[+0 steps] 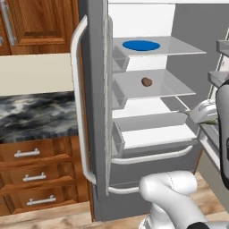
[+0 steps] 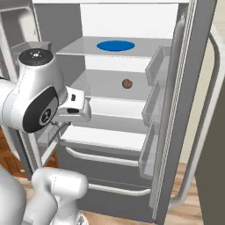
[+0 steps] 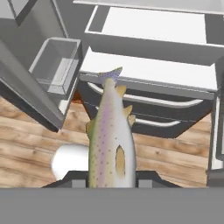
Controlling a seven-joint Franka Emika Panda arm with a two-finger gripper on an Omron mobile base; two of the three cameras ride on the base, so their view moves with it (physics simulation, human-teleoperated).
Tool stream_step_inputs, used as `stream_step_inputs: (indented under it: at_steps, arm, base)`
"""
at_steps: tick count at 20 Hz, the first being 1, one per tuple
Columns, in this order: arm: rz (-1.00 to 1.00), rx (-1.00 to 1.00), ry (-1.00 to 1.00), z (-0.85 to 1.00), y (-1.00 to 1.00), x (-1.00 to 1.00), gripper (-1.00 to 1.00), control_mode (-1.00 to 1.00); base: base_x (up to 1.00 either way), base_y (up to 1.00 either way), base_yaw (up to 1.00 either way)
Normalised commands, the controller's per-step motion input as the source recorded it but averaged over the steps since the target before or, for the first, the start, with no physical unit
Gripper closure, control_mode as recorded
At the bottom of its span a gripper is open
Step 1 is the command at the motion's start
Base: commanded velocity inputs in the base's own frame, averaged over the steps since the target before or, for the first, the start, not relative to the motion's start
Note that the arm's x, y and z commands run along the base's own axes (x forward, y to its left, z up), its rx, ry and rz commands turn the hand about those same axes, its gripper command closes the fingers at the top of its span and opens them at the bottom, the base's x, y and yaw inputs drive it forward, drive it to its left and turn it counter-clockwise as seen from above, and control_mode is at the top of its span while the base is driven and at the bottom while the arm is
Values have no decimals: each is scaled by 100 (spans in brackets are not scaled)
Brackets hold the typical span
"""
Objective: Transport the fish from the fridge to the microwave and turn on the microwave.
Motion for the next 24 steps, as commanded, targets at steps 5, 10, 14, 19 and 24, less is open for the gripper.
stream_step_inputs:
  at_steps: [5,10,14,19,24]
  arm:
    - [0,0,0,0,0,0,100,100]
    - [0,0,0,0,0,0,100,100]
    - [0,0,0,0,0,0,100,100]
    - [0,0,0,0,0,0,100,100]
    - [0,0,0,0,0,0,100,100]
  base:
    - [-77,0,0]
    - [-76,4,0]
    - [-36,51,-5]
    - [-13,81,-10]
    - [-1,83,-13]
